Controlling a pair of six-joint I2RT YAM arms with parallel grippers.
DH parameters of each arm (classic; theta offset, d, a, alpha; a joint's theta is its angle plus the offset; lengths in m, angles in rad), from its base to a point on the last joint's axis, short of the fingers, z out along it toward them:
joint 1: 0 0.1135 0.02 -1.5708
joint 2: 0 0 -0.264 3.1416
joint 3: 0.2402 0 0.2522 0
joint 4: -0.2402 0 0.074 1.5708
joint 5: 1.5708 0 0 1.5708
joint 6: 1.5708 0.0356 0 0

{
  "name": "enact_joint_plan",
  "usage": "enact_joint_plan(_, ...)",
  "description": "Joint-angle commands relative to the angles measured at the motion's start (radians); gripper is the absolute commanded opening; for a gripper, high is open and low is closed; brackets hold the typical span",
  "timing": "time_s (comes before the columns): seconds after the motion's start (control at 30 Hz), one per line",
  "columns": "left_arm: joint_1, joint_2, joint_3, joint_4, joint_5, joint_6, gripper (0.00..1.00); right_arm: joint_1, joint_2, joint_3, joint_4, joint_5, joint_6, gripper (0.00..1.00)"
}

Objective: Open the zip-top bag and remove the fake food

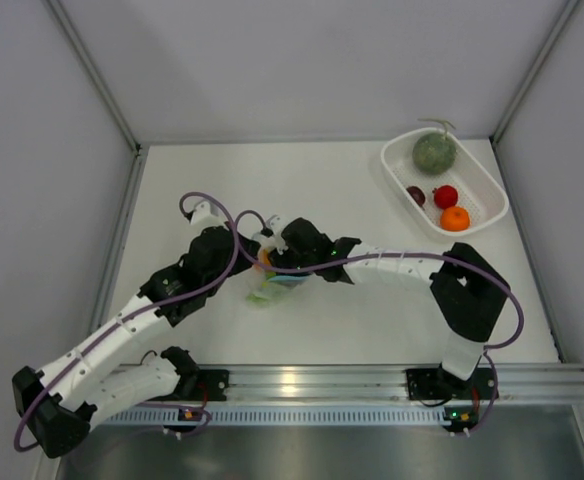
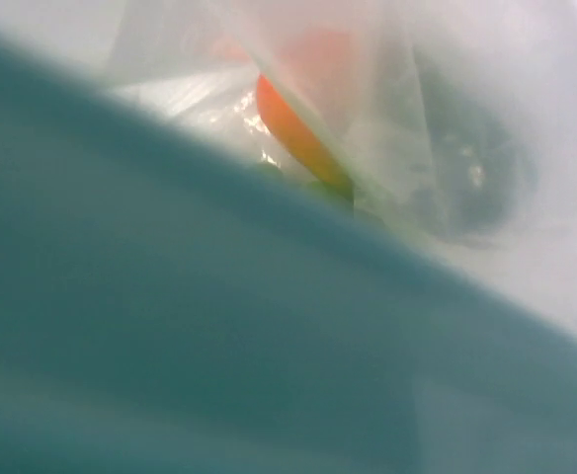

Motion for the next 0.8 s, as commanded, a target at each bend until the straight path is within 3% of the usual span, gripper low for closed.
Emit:
enact_joint_plan(0.0,-0.002,-0.022,-0.016,0.036,-0.023,0.012,0.00,-0.004,0.010,-0.020,0.146,0.004,-0.040,0.41)
enact_joint_plan(0.3,-0.002,-0.023,-0.035,0.034,-0.024,0.022,0.00,-0.007,0.056,-0.046,0.258,0.105,-0.069,0.49)
enact_joint_plan(0.43,-0.001,-0.026,-0.038,0.034,-0.026,0.029,0.00,-0.015,0.083,-0.077,0.315,0.130,-0.071,0.63)
enact_joint_plan(0.7,-0.002,-0.020,-0.043,0.036,-0.026,0.031,0.00,-0.015,0.149,-0.066,0.272,0.148,-0.080,0.63)
enact_joint_plan(0.77,-0.001,-0.018,-0.043,0.034,-0.024,0.029,0.00,-0.018,0.156,-0.065,0.266,0.151,-0.079,0.58)
